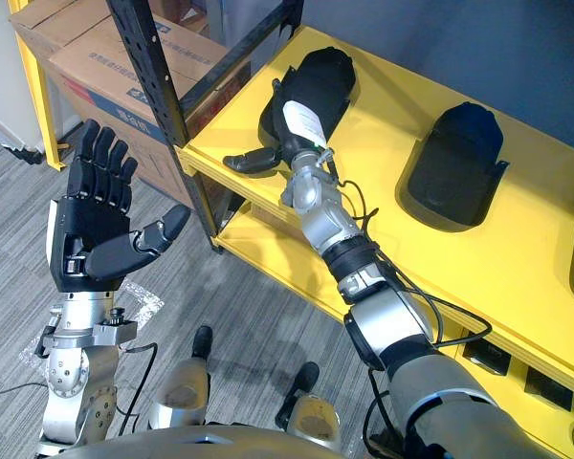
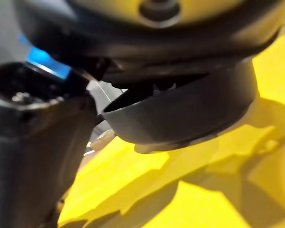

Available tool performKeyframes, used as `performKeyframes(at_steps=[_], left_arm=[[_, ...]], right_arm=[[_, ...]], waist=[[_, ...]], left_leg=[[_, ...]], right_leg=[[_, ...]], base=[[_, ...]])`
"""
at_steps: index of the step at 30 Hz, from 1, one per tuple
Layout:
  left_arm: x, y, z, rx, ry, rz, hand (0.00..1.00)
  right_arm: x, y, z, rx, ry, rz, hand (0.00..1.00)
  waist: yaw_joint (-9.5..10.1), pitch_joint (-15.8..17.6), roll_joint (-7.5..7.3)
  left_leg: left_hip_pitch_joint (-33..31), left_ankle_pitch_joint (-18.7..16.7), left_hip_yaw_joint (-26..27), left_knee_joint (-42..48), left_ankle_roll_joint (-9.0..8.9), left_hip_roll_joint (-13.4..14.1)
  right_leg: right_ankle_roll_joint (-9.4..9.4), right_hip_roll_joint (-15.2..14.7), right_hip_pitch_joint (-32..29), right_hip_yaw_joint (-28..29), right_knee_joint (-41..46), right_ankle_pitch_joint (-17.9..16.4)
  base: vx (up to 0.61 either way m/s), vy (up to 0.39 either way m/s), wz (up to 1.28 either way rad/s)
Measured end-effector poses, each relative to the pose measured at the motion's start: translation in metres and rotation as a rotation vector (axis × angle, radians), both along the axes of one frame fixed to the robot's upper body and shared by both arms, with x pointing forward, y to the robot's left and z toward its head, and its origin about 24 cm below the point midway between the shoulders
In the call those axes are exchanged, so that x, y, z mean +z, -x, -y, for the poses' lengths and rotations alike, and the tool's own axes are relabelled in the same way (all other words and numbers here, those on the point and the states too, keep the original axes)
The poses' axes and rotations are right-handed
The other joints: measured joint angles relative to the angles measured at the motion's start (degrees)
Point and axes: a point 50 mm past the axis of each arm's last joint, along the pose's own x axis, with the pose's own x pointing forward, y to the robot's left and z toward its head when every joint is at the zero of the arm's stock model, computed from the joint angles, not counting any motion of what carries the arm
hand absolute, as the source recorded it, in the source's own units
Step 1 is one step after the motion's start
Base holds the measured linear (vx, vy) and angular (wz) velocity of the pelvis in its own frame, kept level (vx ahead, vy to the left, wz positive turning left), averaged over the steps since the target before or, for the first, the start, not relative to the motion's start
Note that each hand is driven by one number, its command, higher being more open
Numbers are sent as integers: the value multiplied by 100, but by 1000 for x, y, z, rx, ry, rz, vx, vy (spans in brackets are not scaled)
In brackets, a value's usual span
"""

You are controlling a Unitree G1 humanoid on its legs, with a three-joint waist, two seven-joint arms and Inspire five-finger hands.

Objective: Walk over and take three plastic housings, then place them on the shelf

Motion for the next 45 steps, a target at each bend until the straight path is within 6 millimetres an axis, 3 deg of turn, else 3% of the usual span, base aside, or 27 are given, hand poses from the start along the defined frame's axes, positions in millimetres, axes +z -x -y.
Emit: performKeyframes(at_steps=[15,21,29,36,41,43,45], left_arm=[[-2,0,9,-49,6,-13,100],[-4,1,15,-104,22,-14,100],[-4,0,17,-187,104,-3,100],[-11,-8,21,-211,86,-31,100],[-19,-11,15,-146,65,-92,100],[-28,-13,7,-109,35,-162,100],[-42,-12,0,-76,23,-250,100]], right_arm=[[-7,14,-10,78,-29,52,100],[-17,30,-21,156,-35,20,100],[64,68,-25,315,-87,390,100],[96,87,-14,393,-254,554,100],[122,88,28,337,-373,608,100],[132,99,64,277,-466,677,100],[125,115,95,202,-521,744,100]], waist=[[-37,-43,40],[-140,-307,28],[-420,-833,-4],[-583,-1170,-36],[-635,-1329,-52],[-643,-1374,-34],[-666,-1457,-26]], left_leg=[[91,-5,67,-25,-7,5],[220,-23,191,-108,-27,6],[415,-87,413,-202,-42,20],[674,-110,596,-336,-37,22],[698,-90,642,-418,-17,18],[694,-65,652,-439,-32,16],[695,-62,672,-497,-33,16]], right_leg=[[33,6,36,57,-38,24],[80,26,108,165,-159,61],[116,65,188,373,-339,134],[122,66,277,515,-344,129],[142,73,256,527,-431,131],[142,74,242,534,-442,134],[147,80,200,542,-445,155]], base=[[3,-1,-1],[38,-5,-10],[21,-3,-13],[-22,1,-12],[-35,-1,-1],[0,0,0],[35,3,-4]])
